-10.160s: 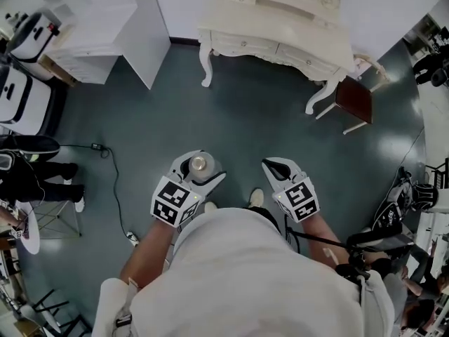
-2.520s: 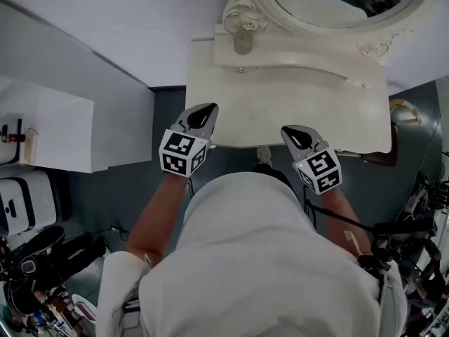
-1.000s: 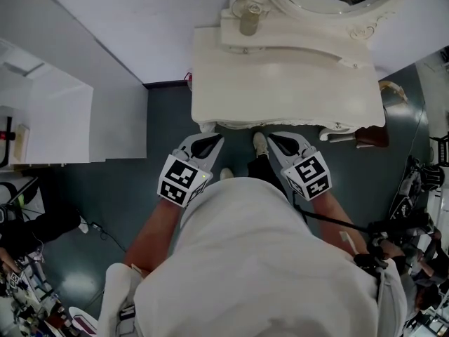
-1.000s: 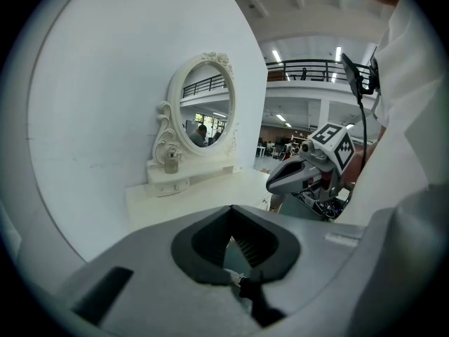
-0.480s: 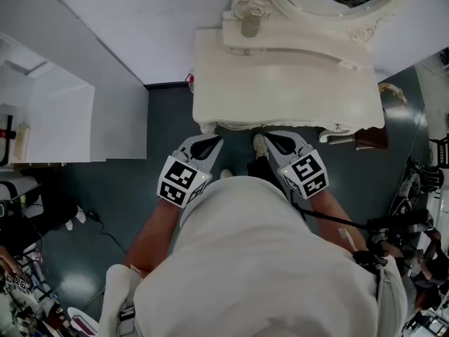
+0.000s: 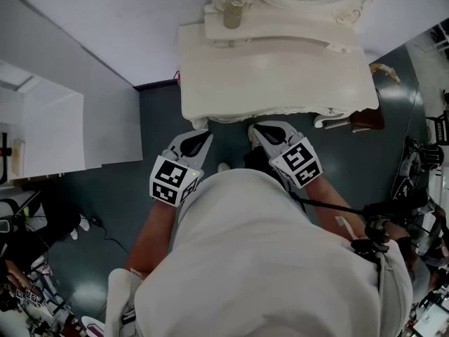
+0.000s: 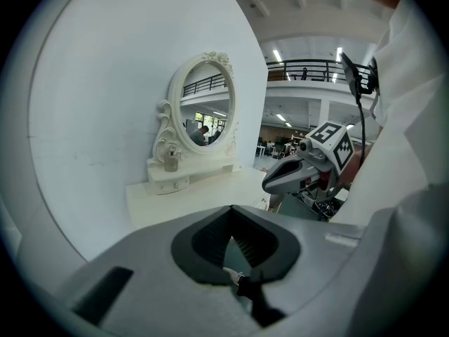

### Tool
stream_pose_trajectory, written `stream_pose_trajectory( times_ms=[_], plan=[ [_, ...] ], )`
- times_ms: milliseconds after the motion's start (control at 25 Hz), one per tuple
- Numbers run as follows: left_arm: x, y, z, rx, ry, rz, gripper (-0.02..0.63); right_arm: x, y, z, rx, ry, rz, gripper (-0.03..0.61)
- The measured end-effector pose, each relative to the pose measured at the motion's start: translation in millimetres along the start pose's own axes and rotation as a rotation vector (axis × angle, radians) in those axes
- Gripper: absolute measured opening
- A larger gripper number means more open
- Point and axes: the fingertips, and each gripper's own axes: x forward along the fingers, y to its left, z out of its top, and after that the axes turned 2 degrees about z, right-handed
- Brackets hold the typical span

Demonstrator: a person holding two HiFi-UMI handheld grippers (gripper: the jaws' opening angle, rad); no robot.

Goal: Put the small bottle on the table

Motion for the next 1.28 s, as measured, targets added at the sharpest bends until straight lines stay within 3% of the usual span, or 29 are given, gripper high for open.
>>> stream_pose_trajectory(
  times_ms=[680,960,1280],
  plan=[
    [27,-3,8,-0.026,0.031,-0.008,0.003,-5,-25,-7,0.009,0.004,0.004,0.000],
    [54,-8,26,-0.011,0.043,-0.007,0.003,-15,-51,-12,0.041,-0.010,0.008,0.000],
    [101,-3,53,0.020,0.045,-0.037,0.003,-32,-97,-22,0.086,-0.001,-0.053,0.000]
  ],
)
